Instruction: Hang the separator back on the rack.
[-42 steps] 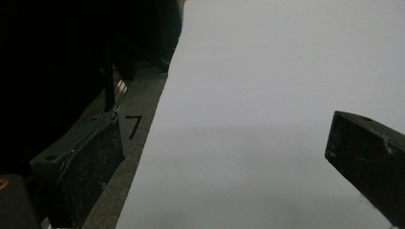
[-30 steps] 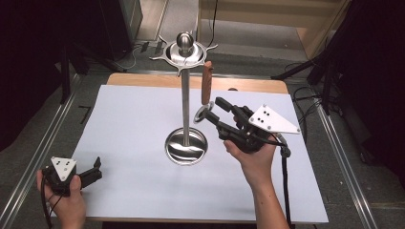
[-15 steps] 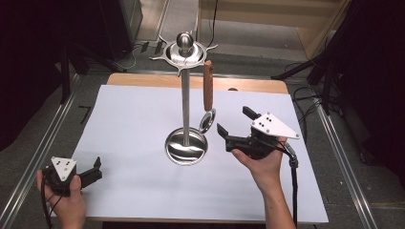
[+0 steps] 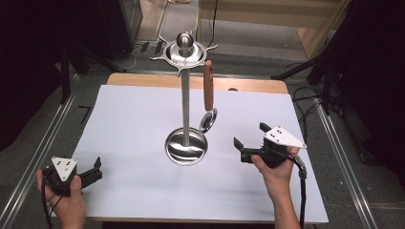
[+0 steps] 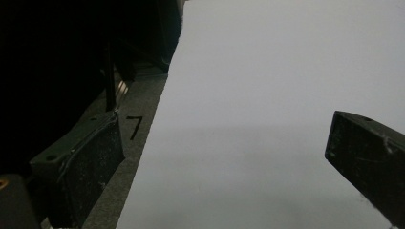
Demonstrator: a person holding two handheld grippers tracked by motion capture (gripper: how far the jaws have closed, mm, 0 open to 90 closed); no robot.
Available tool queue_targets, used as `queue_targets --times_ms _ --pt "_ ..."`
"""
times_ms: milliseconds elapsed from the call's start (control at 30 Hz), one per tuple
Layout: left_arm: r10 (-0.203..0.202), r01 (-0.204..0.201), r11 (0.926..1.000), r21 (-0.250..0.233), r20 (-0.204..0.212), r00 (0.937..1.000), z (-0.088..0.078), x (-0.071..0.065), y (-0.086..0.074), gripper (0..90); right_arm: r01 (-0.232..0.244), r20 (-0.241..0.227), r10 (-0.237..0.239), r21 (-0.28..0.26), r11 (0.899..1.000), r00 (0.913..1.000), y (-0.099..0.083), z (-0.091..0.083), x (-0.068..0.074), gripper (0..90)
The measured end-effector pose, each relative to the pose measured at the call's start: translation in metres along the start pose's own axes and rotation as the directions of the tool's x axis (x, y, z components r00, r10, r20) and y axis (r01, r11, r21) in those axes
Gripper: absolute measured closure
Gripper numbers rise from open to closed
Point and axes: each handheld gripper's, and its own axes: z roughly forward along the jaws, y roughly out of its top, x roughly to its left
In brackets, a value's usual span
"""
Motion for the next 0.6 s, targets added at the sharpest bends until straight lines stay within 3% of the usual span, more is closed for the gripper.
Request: queue_targets --times_ms 367,600 --pt "0.002 -0.002 1.0000 -0.002 -0.001 1.0000 0.000 0.000 0.000 0.3 -0.039 0.064 0.034 0.072 0.997 0.9974 -0.040 -0.004 -0.024 0.0" --pt "0.003 -0.003 1.0000 -0.003 -0.003 1.0000 0.000 0.000 0.000 0.3 -0.043 0.100 0.032 0.101 0.994 0.9945 -0.055 -0.007 -0.034 0.0"
